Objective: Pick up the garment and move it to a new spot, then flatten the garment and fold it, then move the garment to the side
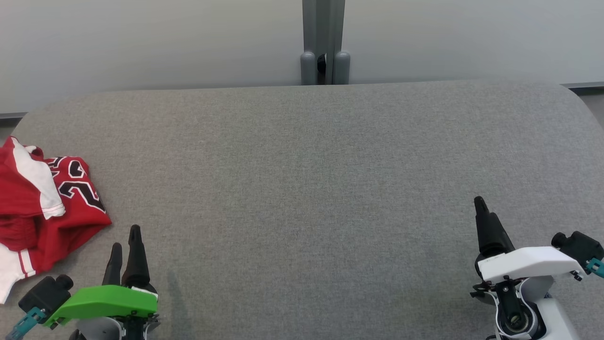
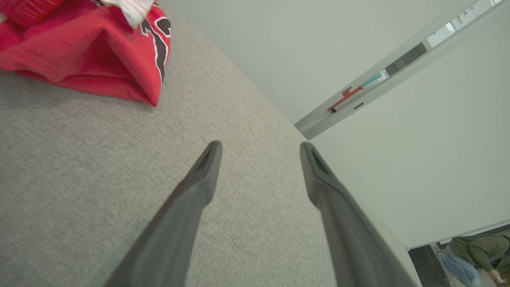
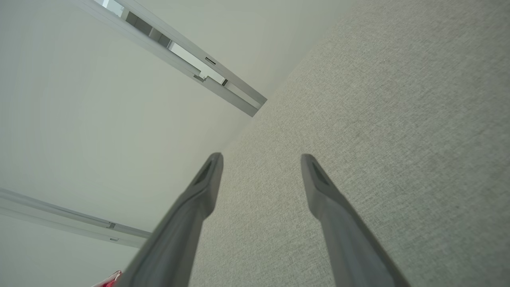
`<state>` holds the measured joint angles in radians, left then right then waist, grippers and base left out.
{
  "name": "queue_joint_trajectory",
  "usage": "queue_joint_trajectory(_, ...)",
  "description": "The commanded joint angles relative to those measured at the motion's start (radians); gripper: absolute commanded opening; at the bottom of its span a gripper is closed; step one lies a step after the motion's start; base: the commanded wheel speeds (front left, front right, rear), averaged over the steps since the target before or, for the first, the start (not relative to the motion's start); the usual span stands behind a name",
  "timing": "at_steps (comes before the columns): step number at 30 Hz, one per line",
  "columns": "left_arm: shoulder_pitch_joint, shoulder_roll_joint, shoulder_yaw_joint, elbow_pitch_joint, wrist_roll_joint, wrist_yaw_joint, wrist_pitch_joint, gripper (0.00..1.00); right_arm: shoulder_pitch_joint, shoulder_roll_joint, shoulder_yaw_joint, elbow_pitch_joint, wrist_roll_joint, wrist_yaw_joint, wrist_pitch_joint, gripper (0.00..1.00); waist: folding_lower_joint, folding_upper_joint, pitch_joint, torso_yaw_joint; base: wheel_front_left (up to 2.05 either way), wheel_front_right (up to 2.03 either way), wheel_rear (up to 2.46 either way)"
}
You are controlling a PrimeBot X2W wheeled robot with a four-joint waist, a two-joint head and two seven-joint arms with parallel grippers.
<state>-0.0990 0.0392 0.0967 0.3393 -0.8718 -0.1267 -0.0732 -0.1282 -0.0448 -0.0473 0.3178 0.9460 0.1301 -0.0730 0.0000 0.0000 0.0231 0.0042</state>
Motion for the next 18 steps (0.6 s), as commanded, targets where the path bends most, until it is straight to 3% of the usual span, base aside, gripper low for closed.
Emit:
queue_joint_trajectory(1, -0.030, 0.008, 0.000, -0.007, 0.035, -0.003, -0.011, 1.00, -0.024, -0.004, 0.000, -0.006, -0.043, 0.001, -0.011, 1.00, 0.0000, 0.0000, 0.001, 0.000, 0.00, 0.00, 0.00)
queue_joint_trajectory(18, -0.017, 0.010, -0.015, 0.005, 0.271, 0.009, -0.061, 1.00, -0.029, -0.003, 0.017, 0.037, -0.263, 0.001, -0.062, 1.00, 0.0000, 0.0000, 0.005, 0.001, 0.00, 0.00, 0.00)
